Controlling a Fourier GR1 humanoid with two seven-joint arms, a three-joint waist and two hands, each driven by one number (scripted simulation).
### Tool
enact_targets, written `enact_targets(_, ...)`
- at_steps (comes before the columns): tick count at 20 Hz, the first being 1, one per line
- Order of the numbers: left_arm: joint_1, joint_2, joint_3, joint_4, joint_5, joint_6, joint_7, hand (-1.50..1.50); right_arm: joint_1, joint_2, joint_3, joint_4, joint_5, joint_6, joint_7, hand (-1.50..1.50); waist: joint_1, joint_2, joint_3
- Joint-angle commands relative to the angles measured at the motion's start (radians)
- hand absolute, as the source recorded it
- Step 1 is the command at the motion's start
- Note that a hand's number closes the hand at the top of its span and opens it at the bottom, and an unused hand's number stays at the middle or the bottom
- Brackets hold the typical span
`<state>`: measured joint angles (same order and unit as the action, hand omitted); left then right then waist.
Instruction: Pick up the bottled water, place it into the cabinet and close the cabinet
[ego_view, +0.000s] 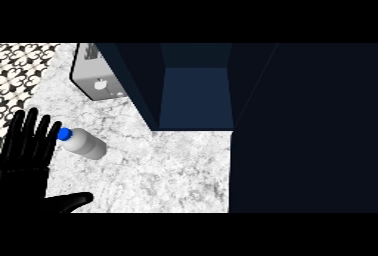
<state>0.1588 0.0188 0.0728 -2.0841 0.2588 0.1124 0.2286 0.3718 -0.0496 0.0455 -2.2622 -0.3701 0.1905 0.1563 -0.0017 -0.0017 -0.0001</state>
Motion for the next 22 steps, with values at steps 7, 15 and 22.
enact_targets(7, 0.144, -0.018, 0.009, -0.014, 0.006, -0.04, -0.097, -1.5, 0.061, 0.017, 0.021, -0.045, 0.0, 0.027, 0.012, -1.5, 0.002, 0.0, 0.0)
enact_targets(15, 0.182, 0.003, 0.07, 0.001, 0.07, -0.123, -0.179, -1.5, 0.191, 0.049, 0.137, 0.006, 0.138, 0.073, -0.181, -1.5, -0.001, 0.0, 0.0)
enact_targets(22, 0.095, 0.043, 0.193, 0.208, 0.098, -0.139, -0.254, -1.5, 0.195, 0.0, 0.04, -0.036, 0.026, 0.117, -0.15, -1.5, -0.004, 0.001, 0.0)
